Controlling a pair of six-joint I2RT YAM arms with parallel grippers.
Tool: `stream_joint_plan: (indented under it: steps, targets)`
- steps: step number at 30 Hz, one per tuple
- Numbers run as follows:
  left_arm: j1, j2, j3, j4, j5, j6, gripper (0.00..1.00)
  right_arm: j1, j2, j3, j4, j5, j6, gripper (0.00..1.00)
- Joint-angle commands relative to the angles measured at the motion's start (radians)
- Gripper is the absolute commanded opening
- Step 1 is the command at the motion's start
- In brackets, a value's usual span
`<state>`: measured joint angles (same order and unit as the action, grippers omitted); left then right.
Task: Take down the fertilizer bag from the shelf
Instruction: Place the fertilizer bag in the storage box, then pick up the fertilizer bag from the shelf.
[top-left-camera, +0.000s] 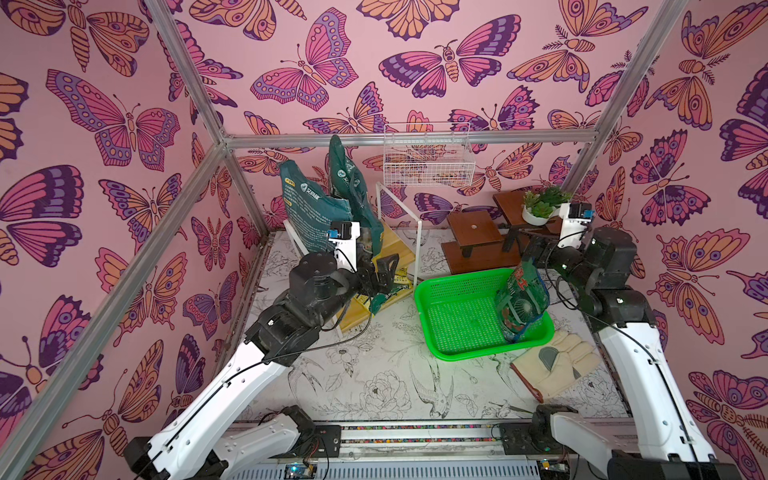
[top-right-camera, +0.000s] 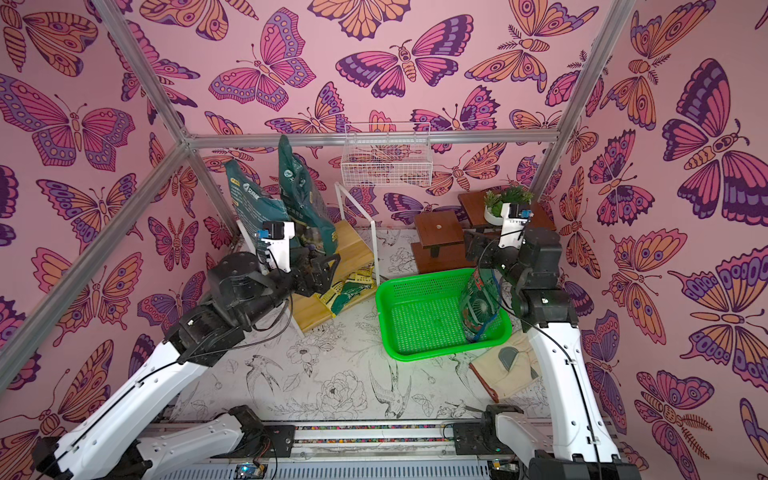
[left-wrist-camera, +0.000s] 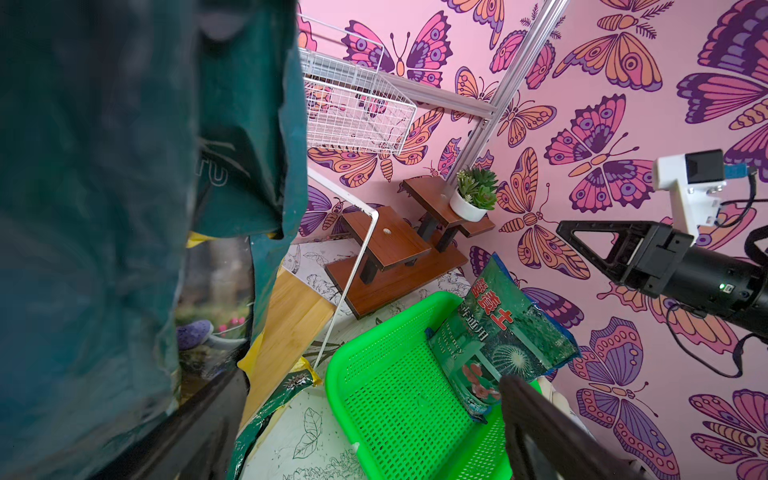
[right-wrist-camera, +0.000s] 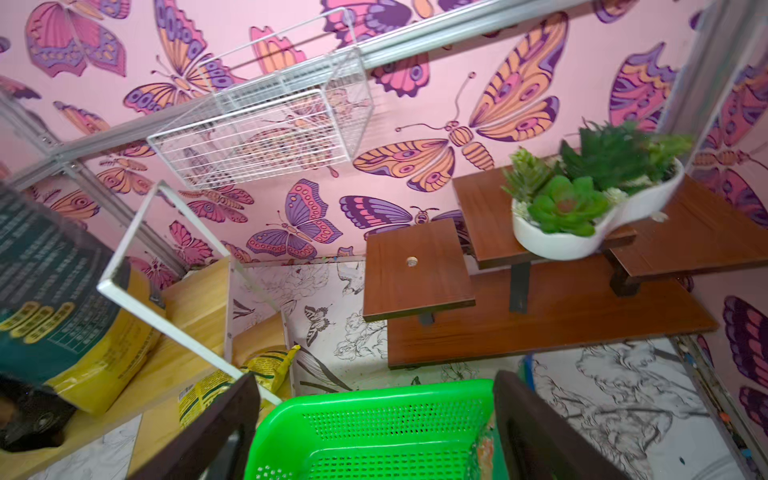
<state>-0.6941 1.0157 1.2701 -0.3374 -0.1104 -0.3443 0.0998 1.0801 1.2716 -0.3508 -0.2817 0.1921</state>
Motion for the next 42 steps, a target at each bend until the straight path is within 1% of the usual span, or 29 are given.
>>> stream_joint_plan:
  steps: [1, 6, 10, 14, 15, 17, 21, 26, 29, 38, 42]
  targets:
    - [-0.002, -0.024, 0.028, 0.015, -0.036, 0.025, 1.00, 0.106, 0.045, 0.119, -0.067, 0.008, -0.059, 0.91]
    - [-0.002, -0.066, 0.028, 0.006, -0.114, 0.030, 1.00, 0.271, 0.128, 0.251, -0.056, -0.004, -0.078, 0.90]
    - [-0.002, -0.107, 0.039, -0.023, -0.170, 0.059, 1.00, 0.420, 0.220, 0.379, -0.093, -0.015, -0.131, 0.90]
    - [-0.002, -0.158, 0.032, -0.058, -0.275, 0.082, 1.00, 0.541, 0.293, 0.462, -0.115, -0.001, -0.178, 0.90]
    - [-0.002, -0.173, 0.024, -0.068, -0.317, 0.094, 1.00, 0.579, 0.314, 0.481, -0.114, 0.002, -0.186, 0.90]
    - [-0.002, -0.192, 0.017, -0.091, -0.364, 0.110, 1.00, 0.622, 0.349, 0.509, -0.106, 0.007, -0.197, 0.90]
    - [-0.001, -0.206, 0.008, -0.128, -0.419, 0.125, 1.00, 0.669, 0.423, 0.568, -0.094, 0.003, -0.204, 0.90]
    - [0.009, -0.192, -0.004, -0.151, -0.422, 0.123, 1.00, 0.707, 0.531, 0.648, -0.082, 0.003, -0.209, 0.90]
    - [0.033, -0.181, -0.005, -0.159, -0.405, 0.106, 1.00, 0.721, 0.600, 0.719, -0.081, 0.015, -0.218, 0.90]
    - [0.169, -0.192, -0.021, -0.175, -0.253, 0.020, 1.00, 0.739, 0.810, 0.992, -0.099, 0.037, -0.239, 0.89]
    - [0.186, -0.198, -0.024, -0.175, -0.232, 0.014, 1.00, 0.751, 0.865, 1.047, -0.091, 0.037, -0.234, 0.88]
